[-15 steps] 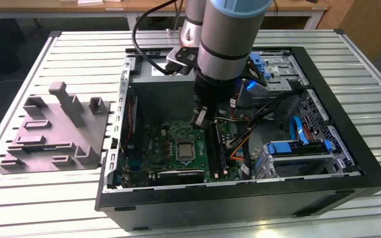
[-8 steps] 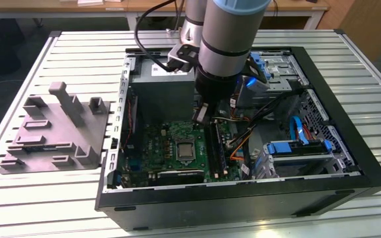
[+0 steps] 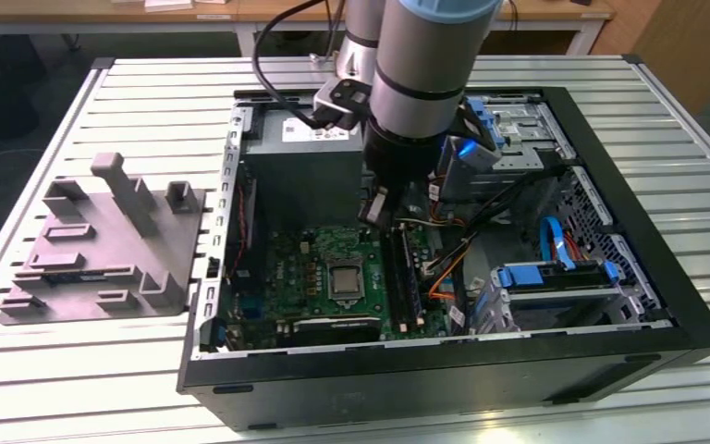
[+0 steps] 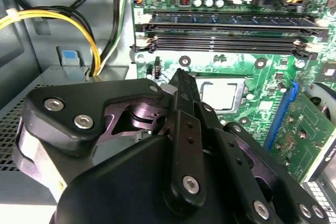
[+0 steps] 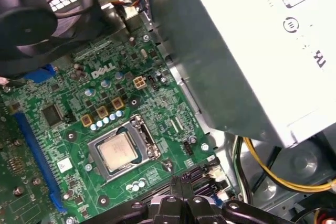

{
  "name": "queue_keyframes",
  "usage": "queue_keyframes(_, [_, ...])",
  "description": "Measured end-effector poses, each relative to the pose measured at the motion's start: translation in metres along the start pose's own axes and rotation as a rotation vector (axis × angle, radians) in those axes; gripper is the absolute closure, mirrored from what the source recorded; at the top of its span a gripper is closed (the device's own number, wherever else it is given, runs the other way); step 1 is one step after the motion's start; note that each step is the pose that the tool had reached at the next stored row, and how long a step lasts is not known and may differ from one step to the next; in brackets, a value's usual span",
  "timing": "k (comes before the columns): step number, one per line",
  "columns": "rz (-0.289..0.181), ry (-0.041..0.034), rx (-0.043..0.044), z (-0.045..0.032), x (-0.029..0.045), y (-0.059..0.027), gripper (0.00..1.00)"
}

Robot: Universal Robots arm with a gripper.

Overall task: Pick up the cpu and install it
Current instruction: 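Install the first cpu locking lever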

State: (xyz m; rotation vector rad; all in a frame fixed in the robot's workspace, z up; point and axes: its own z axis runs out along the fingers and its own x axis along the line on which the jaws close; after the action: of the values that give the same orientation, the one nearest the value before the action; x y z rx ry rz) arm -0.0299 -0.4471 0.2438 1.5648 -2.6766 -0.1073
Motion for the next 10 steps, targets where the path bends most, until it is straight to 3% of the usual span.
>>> queue_keyframes(10, [-0.009,-0.0037,-0.0024,0.0042,-0.0016,0.0077,0.89])
